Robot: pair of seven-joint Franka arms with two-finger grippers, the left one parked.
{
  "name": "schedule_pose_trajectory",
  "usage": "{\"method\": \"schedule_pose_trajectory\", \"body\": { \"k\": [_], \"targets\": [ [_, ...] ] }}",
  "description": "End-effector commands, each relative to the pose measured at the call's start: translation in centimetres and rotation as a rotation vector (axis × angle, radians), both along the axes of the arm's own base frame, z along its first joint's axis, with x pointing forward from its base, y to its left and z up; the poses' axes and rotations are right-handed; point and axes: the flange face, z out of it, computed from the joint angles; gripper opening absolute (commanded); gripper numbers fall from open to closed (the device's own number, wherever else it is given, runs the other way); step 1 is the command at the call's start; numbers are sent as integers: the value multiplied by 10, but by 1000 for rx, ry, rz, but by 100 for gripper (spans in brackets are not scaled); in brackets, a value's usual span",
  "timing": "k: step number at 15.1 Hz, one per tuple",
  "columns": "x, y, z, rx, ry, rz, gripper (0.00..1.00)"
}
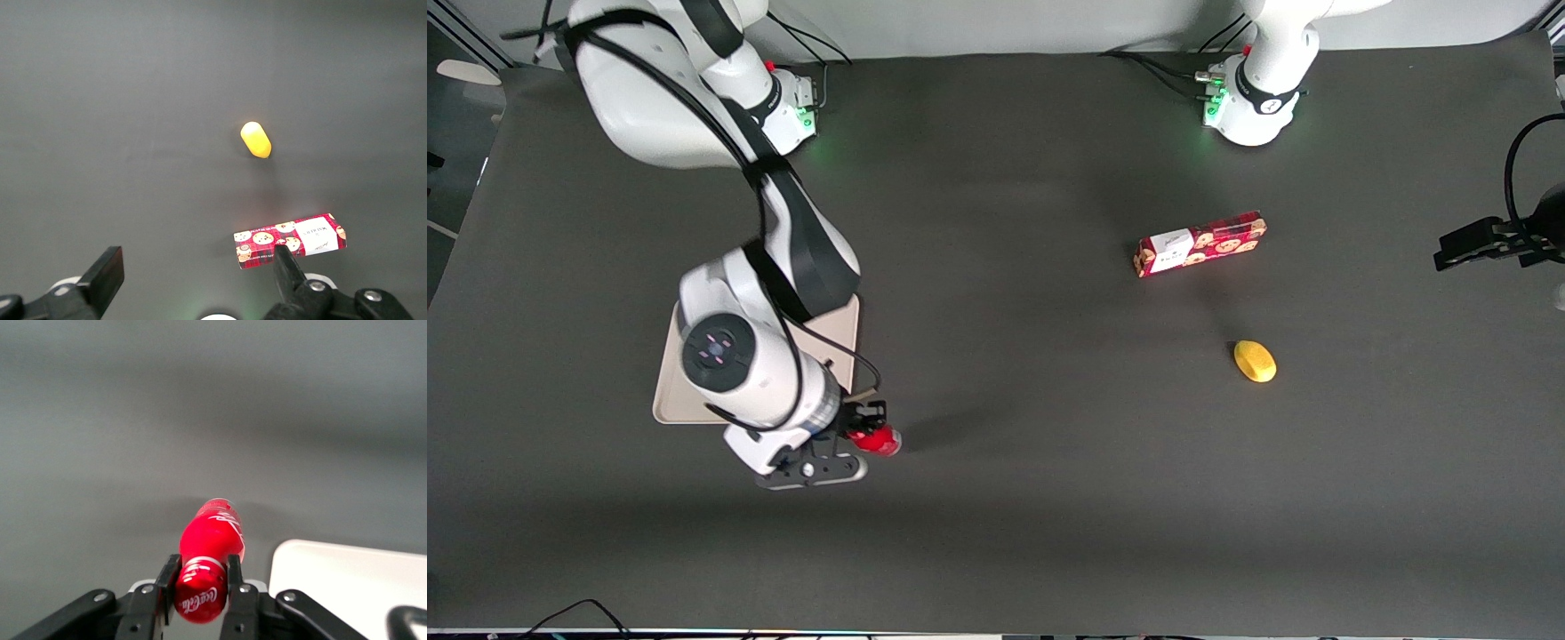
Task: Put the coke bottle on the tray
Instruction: 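Lift the bottle with the right gripper and carry it toward the tray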
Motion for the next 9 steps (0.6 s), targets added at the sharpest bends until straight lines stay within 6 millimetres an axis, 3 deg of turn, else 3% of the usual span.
{"method": "schedule_pose_trajectory", "body": {
  "k": [1, 6, 9],
  "targets": [
    [-33, -18, 92, -32, 8, 33, 0],
    [-68, -84, 174, -83, 60, 197, 0],
    [-93, -138, 191, -114, 122, 263, 0]
  ]
}}
